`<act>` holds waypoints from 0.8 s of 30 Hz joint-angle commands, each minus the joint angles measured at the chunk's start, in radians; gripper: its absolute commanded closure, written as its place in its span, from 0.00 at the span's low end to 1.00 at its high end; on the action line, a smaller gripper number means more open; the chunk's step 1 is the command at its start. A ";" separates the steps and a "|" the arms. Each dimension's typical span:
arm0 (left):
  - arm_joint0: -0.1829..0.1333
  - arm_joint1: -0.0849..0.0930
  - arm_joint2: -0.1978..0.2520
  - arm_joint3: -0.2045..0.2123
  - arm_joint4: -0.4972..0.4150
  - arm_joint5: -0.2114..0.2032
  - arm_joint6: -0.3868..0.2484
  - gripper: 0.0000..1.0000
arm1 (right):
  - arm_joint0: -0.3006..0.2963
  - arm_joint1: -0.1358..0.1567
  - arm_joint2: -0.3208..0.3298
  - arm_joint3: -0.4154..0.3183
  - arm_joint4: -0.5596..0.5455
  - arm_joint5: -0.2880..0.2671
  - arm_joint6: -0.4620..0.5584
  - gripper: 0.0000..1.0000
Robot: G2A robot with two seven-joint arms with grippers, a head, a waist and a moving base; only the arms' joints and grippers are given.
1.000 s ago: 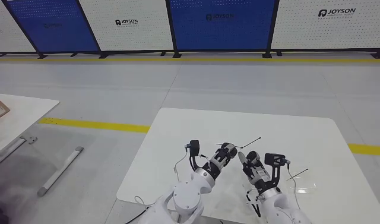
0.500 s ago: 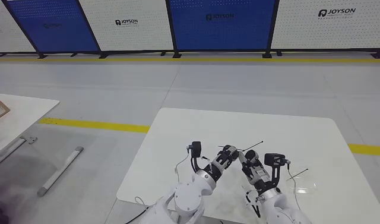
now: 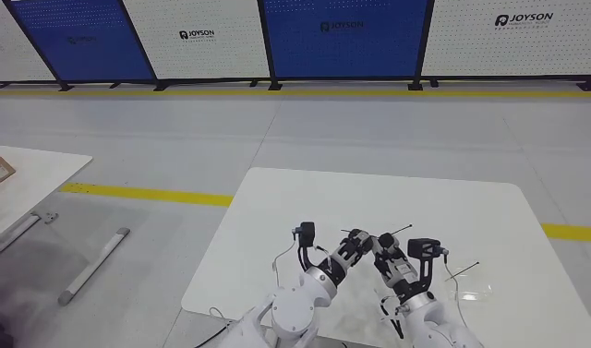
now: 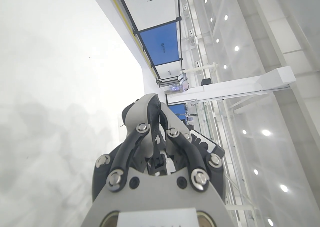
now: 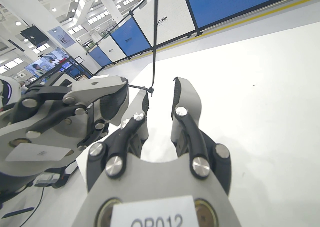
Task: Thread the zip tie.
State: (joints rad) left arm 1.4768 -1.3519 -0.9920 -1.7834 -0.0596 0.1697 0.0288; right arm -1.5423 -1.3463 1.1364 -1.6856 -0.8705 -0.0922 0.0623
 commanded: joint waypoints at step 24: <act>0.001 -0.001 0.001 0.002 -0.026 -0.011 -0.007 1.00 | 0.001 0.002 -0.001 0.011 0.004 -0.007 -0.001 1.00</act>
State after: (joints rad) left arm 1.4775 -1.3532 -0.9905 -1.7811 -0.0853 0.1589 0.0211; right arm -1.5410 -1.3443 1.1361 -1.6751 -0.8665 -0.0982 0.0617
